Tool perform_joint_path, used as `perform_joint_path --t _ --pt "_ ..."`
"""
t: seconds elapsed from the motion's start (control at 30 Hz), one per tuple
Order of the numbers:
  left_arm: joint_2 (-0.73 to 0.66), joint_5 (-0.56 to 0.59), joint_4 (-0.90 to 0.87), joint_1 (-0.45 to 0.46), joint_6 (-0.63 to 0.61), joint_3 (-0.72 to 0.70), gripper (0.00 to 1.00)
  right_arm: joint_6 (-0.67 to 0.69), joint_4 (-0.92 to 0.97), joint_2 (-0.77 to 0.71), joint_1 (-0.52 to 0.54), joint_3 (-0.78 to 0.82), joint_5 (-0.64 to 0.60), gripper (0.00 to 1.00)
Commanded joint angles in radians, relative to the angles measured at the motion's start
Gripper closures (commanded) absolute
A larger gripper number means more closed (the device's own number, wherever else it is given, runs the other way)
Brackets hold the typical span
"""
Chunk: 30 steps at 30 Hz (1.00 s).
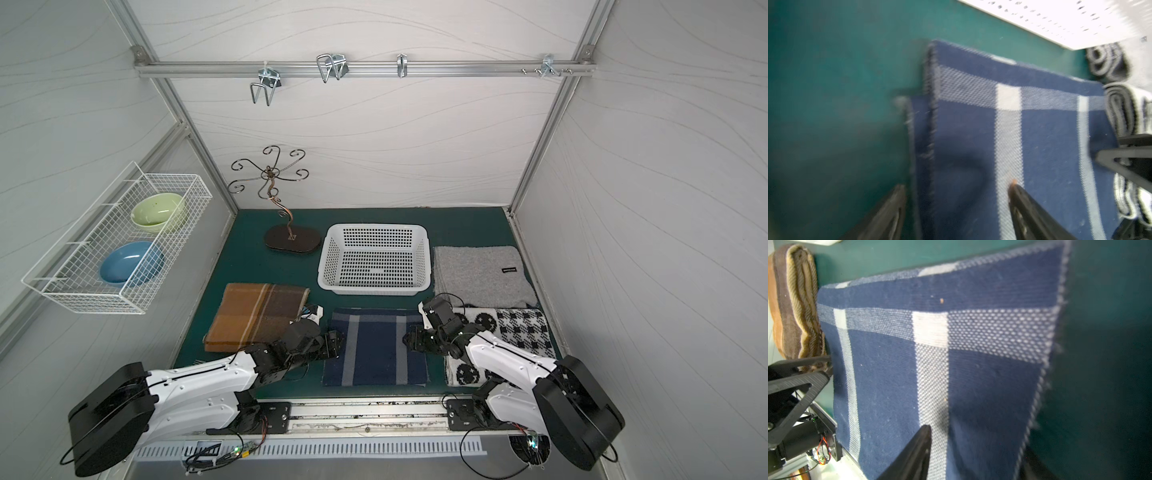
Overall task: Put the folded scarf in the basket
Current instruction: Pick up the scarf at the center of the board.
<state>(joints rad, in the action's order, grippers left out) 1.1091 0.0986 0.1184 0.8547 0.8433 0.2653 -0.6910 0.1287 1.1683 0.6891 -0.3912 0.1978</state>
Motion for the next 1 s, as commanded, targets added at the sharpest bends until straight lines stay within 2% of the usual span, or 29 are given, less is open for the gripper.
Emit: perform_joint_path --t 0.0,0.13,0.17,0.27,0.37,0.43,0.5,0.67,0.97 --pt "0.085 -0.050 0.099 0.024 0.052 -0.034 0.21 -0.037 -0.029 0.070 0.037 0.042 0.026 0.48" --pt "0.180 -0.066 0.168 0.046 0.070 -0.028 0.27 -0.044 -0.061 0.106 0.064 0.030 0.027 0.58" --pt "0.190 -0.069 0.182 0.049 0.075 -0.031 0.31 -0.044 -0.062 0.112 0.068 0.028 0.023 0.61" --pt "0.208 -0.082 0.216 0.053 0.080 -0.031 0.47 -0.045 -0.065 0.109 0.076 0.030 0.015 0.74" --pt "0.207 -0.090 0.202 0.052 0.069 -0.015 0.69 -0.046 -0.070 0.084 0.077 0.044 -0.003 0.85" --pt "0.199 -0.098 0.198 0.054 0.066 -0.008 0.88 -0.041 -0.067 0.061 0.078 0.050 -0.004 0.94" --pt "0.184 -0.107 0.184 0.053 0.061 -0.002 1.00 -0.039 -0.061 0.039 0.078 0.054 0.000 1.00" --pt "0.104 -0.112 0.124 0.064 0.059 0.024 1.00 -0.024 -0.007 -0.045 0.095 0.032 0.005 1.00" --pt "-0.163 -0.060 -0.187 0.107 0.015 0.183 1.00 -0.001 0.255 -0.236 0.169 -0.130 -0.056 1.00"
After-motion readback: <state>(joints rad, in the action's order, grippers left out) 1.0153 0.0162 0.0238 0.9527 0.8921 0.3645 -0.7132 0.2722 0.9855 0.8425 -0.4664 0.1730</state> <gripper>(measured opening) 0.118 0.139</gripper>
